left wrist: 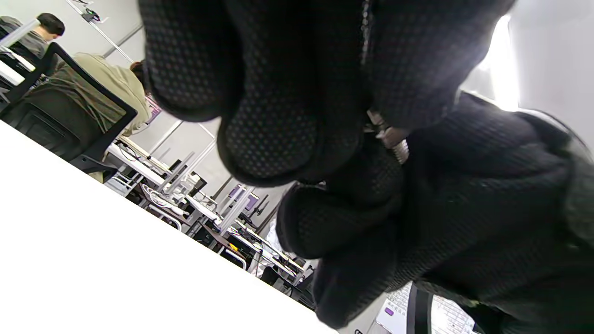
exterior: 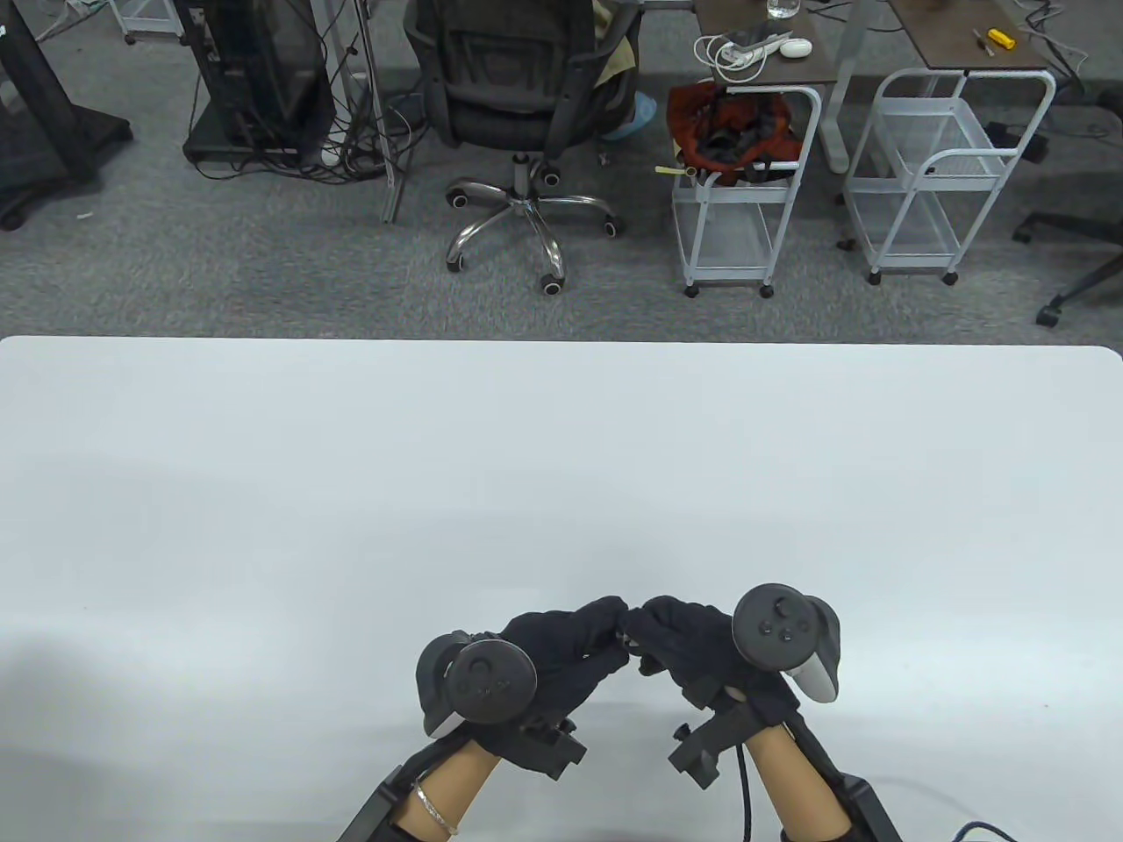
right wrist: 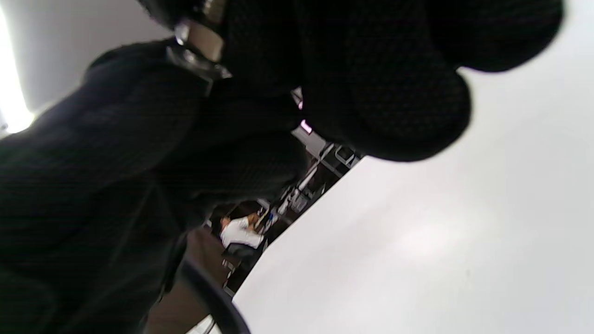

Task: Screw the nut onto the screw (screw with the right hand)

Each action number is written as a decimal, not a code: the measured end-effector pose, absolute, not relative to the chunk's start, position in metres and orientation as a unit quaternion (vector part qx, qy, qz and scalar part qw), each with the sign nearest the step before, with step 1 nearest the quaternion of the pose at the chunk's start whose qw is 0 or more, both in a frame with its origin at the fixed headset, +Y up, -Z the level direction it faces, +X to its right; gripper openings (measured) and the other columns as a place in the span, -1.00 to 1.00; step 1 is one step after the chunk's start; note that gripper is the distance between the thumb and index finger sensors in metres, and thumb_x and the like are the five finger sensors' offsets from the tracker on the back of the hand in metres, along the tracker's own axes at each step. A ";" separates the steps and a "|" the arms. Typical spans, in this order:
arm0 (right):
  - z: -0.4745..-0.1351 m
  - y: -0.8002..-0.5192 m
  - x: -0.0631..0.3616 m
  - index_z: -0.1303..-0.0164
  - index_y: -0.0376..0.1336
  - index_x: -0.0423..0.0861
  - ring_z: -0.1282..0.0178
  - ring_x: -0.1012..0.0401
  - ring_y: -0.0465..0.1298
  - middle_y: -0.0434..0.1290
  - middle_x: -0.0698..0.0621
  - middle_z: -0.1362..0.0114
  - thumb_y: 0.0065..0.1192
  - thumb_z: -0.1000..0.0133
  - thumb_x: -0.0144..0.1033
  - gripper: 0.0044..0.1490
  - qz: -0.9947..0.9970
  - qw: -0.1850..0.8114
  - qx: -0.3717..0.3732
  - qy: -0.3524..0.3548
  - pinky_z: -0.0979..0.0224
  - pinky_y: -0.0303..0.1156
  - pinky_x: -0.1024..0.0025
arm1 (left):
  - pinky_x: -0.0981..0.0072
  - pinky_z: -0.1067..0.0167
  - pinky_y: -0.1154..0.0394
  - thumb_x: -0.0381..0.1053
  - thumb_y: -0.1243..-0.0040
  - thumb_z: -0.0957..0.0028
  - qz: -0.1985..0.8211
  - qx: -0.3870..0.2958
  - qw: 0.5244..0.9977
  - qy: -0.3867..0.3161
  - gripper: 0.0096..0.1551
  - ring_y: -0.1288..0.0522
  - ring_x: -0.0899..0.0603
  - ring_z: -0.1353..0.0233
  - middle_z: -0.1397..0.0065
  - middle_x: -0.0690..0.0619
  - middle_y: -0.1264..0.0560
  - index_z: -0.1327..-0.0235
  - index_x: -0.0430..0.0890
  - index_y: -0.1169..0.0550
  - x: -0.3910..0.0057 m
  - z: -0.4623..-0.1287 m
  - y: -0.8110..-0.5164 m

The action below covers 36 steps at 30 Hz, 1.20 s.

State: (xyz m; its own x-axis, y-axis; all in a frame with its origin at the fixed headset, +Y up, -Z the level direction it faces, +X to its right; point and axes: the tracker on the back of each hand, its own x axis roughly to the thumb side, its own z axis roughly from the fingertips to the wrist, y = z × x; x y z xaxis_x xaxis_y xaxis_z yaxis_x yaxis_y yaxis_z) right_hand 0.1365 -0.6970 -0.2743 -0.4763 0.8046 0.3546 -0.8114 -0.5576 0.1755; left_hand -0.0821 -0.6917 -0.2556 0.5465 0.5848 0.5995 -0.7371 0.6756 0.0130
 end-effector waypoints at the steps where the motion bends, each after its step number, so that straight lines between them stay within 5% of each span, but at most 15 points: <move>1: -0.275 -0.697 0.137 0.25 0.47 -0.30 0.32 -0.01 0.71 0.66 -0.30 0.09 -0.03 -0.31 -0.08 -0.42 0.857 0.472 0.208 -0.001 0.12 0.51 0.00 | 0.27 -0.02 -0.68 0.14 -0.36 0.09 0.390 0.127 0.866 -0.285 -0.50 -0.81 0.08 0.11 0.07 0.16 -0.83 -0.05 -0.06 -0.68 -0.083 -0.256 -0.692; 6: -0.275 -0.692 0.137 -0.06 0.34 -0.37 0.06 -0.10 0.65 0.53 -0.41 -0.16 0.12 -0.28 -0.03 -0.39 0.852 0.458 0.244 0.076 -0.06 0.44 -0.08 | 0.27 -0.02 -0.68 0.13 -0.36 0.08 0.388 0.140 0.868 -0.276 -0.50 -0.81 0.08 0.10 0.06 0.15 -0.83 -0.06 -0.06 -0.68 -0.084 -0.256 -0.690; 10: -0.272 -0.694 0.135 0.26 0.47 -0.30 0.34 0.00 0.71 0.66 -0.29 0.10 -0.02 -0.30 -0.06 -0.41 0.863 0.462 0.200 -0.032 0.13 0.52 0.01 | 0.27 -0.01 -0.68 0.12 -0.37 0.09 0.383 0.140 0.869 -0.281 -0.51 -0.81 0.08 0.12 0.08 0.15 -0.84 -0.04 -0.07 -0.69 -0.082 -0.255 -0.690; 16: -0.274 -0.691 0.137 -0.08 0.33 -0.38 0.01 -0.12 0.63 0.50 -0.42 -0.19 0.11 -0.30 -0.06 -0.40 0.846 0.464 0.249 0.082 -0.10 0.42 -0.11 | 0.26 0.00 -0.68 0.11 -0.37 0.09 0.381 0.146 0.871 -0.272 -0.51 -0.81 0.07 0.12 0.08 0.12 -0.84 -0.04 -0.08 -0.69 -0.083 -0.254 -0.688; 20: -0.271 -0.694 0.134 0.27 0.47 -0.30 0.31 -0.01 0.70 0.66 -0.29 0.09 -0.03 -0.30 -0.06 -0.41 0.859 0.470 0.199 -0.040 0.11 0.51 -0.01 | 0.28 0.00 -0.68 0.10 -0.38 0.11 0.374 0.150 0.870 -0.285 -0.53 -0.81 0.08 0.13 0.09 0.16 -0.84 -0.02 -0.06 -0.69 -0.081 -0.253 -0.688; 25: -0.274 -0.691 0.136 -0.06 0.34 -0.42 0.02 -0.15 0.63 0.50 -0.45 -0.18 0.12 -0.29 -0.07 -0.39 0.839 0.480 0.248 0.072 -0.09 0.41 -0.14 | 0.27 0.00 -0.68 0.10 -0.38 0.10 0.389 0.148 0.870 -0.265 -0.53 -0.81 0.08 0.12 0.07 0.15 -0.84 -0.03 -0.05 -0.70 -0.084 -0.255 -0.689; 30: -0.272 -0.694 0.134 0.26 0.46 -0.31 0.31 -0.01 0.70 0.65 -0.30 0.08 -0.05 -0.31 -0.09 -0.42 0.860 0.468 0.201 -0.032 0.11 0.51 -0.01 | 0.27 0.00 -0.68 0.10 -0.39 0.11 0.380 0.149 0.870 -0.275 -0.53 -0.81 0.08 0.13 0.10 0.16 -0.84 -0.01 -0.07 -0.70 -0.081 -0.253 -0.689; 34: -0.275 -0.692 0.136 -0.06 0.35 -0.41 0.05 -0.13 0.65 0.52 -0.44 -0.16 0.07 -0.30 -0.05 -0.37 0.835 0.482 0.257 0.067 -0.06 0.44 -0.11 | 0.27 0.00 -0.68 0.09 -0.38 0.09 0.386 0.153 0.873 -0.257 -0.54 -0.81 0.08 0.12 0.08 0.15 -0.84 -0.03 -0.06 -0.70 -0.084 -0.254 -0.688; 36: -0.273 -0.691 0.136 -0.05 0.34 -0.39 0.05 -0.11 0.64 0.52 -0.41 -0.16 0.09 -0.30 -0.07 -0.41 0.844 0.471 0.250 0.063 -0.07 0.44 -0.09 | 0.27 0.01 -0.68 0.08 -0.38 0.10 0.387 0.151 0.870 -0.264 -0.54 -0.81 0.08 0.13 0.09 0.15 -0.84 -0.02 -0.07 -0.70 -0.084 -0.253 -0.687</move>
State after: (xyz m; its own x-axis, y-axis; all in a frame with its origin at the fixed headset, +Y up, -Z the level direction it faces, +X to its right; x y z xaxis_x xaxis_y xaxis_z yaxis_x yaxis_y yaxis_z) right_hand 0.1357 -0.6908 -0.2732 -0.4322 0.8259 0.3620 -0.7625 -0.5490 0.3423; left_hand -0.0837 -0.6875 -0.2534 0.5609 0.5944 0.5762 -0.7536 0.6548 0.0580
